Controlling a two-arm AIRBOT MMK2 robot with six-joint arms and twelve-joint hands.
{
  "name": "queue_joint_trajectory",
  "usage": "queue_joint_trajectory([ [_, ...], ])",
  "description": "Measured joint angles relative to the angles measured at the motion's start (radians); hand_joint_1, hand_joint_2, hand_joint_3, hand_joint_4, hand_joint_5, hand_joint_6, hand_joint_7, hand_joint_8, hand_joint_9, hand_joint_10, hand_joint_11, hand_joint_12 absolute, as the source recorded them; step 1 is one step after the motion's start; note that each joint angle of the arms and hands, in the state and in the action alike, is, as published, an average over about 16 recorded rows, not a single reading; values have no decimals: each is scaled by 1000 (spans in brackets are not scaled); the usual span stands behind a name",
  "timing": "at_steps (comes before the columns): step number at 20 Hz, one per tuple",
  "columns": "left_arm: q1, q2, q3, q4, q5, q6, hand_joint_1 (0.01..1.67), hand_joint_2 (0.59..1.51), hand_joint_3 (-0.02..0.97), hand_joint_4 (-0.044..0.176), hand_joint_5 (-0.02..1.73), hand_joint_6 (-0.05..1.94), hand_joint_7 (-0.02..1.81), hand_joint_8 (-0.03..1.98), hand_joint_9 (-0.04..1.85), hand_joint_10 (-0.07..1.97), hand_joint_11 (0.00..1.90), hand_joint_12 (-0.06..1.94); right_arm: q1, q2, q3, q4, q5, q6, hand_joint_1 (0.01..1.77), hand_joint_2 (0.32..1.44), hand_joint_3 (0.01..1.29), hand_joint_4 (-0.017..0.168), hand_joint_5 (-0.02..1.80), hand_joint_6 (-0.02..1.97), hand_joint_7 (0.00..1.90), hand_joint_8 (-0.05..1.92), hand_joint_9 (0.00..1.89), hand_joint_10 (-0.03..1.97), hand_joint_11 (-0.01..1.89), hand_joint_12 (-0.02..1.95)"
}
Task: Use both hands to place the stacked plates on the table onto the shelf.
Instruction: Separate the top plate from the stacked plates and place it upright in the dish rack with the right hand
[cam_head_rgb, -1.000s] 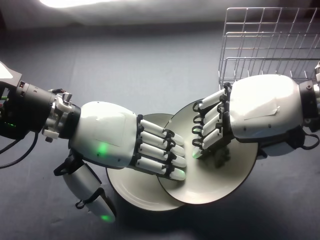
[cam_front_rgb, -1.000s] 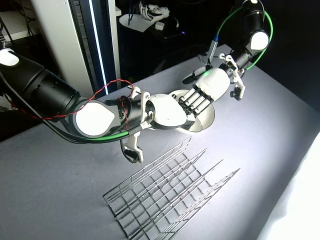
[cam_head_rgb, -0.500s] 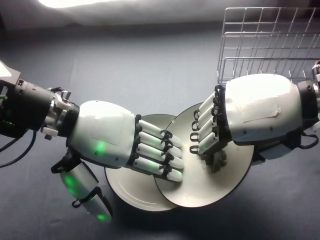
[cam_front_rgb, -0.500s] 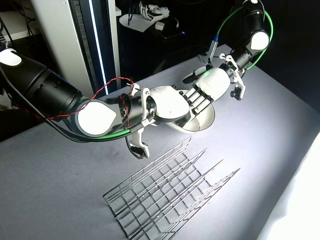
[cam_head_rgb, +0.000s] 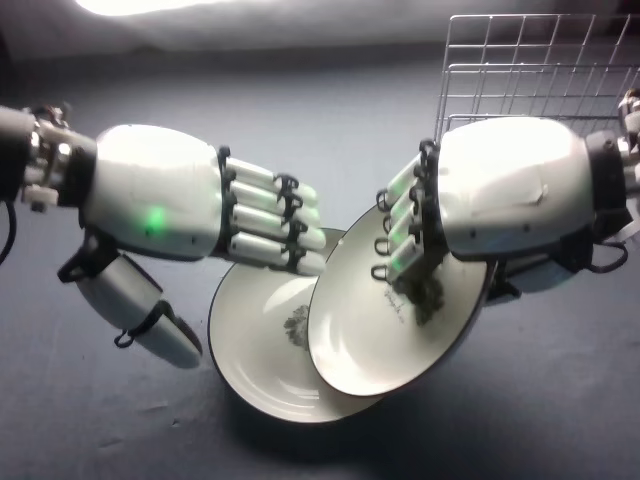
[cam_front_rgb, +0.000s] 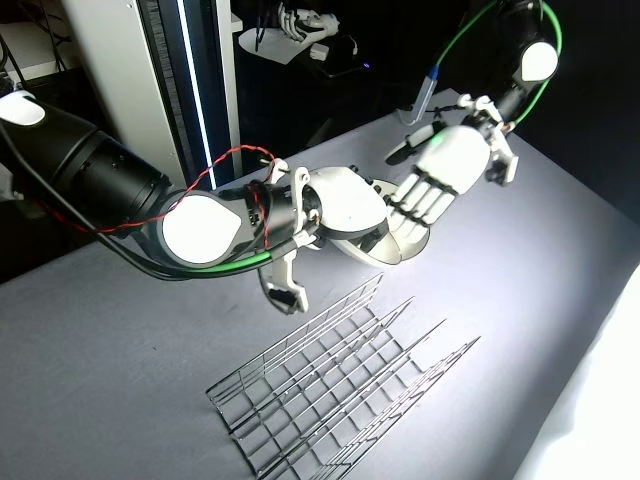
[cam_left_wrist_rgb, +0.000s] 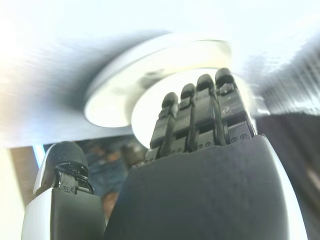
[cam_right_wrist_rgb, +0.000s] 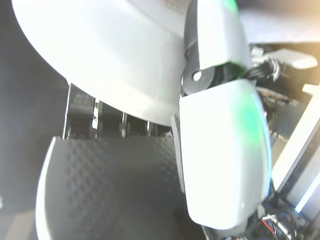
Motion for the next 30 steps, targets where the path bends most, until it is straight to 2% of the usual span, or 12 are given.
queue_joint_trajectory([
  [9, -69, 131, -14, -18, -4, -65, 15, 1105, 22, 6, 20, 7, 19, -9, 16, 8, 15, 1, 91, 59, -83, 86, -39, 6, 1331, 970, 12, 3, 930, 898, 983, 732, 929, 1235, 736, 1252],
  [15, -85, 195, -3, -13, -19, -104, 15, 1106, 21, 5, 20, 7, 19, -9, 19, 8, 15, 1, 157, 97, -150, 199, -98, 14, 1341, 987, 12, 1, 943, 940, 994, 775, 933, 1252, 734, 1280],
  [20, -102, 221, 18, -9, -32, -124, 16, 1107, 21, 5, 18, 7, 19, -9, 21, 8, 16, 1, 218, 117, -200, 340, -203, 20, 1347, 991, 12, -1, 947, 934, 1006, 781, 944, 1256, 732, 1290],
  [30, -126, 231, 45, -2, -46, -139, 15, 1107, 21, 6, 17, 7, 16, -9, 20, 8, 16, 1, 338, 123, -248, 663, -485, 28, 1362, 991, 13, -4, 948, 910, 1032, 743, 970, 1229, 749, 1285],
])
